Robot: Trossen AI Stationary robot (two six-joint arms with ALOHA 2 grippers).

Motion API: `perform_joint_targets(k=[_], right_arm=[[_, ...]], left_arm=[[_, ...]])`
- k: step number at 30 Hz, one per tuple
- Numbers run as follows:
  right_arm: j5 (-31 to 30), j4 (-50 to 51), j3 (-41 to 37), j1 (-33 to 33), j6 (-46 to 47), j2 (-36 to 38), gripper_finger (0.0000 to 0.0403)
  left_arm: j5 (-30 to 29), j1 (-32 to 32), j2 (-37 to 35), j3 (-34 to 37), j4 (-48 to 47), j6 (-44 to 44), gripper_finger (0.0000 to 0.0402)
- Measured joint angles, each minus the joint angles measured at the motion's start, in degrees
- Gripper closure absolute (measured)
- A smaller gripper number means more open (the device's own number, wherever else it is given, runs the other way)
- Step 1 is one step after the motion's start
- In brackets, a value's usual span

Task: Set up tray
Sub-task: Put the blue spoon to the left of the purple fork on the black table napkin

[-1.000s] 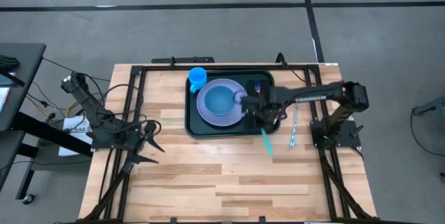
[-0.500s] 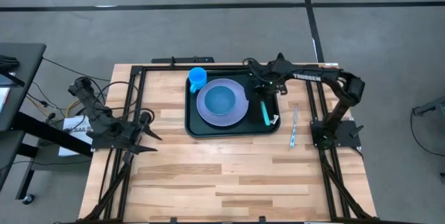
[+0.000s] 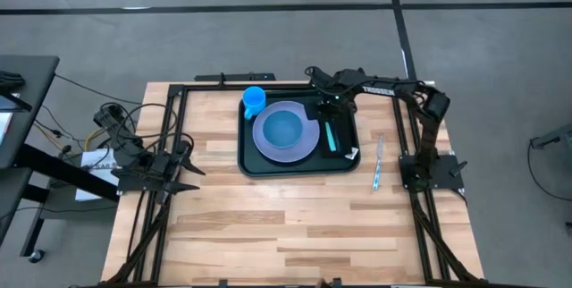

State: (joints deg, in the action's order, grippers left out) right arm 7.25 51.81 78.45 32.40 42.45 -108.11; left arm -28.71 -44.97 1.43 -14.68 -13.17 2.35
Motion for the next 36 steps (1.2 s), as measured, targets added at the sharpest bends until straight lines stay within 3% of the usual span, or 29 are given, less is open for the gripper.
perform_joint_targets(k=[13,36], right_arm=[[0.2,0.0,2.9,0.4,0.8,-6.5,0.0389],[-3.1,0.6,2.9,-0.8,4.1,-7.5,0.0382]], left_arm=[[1.3,0.0,0.0,0.0,-0.3,0.2,0.0221],[1.9,0.0,0.0,0.0,-0.5,0.2,0.0221]])
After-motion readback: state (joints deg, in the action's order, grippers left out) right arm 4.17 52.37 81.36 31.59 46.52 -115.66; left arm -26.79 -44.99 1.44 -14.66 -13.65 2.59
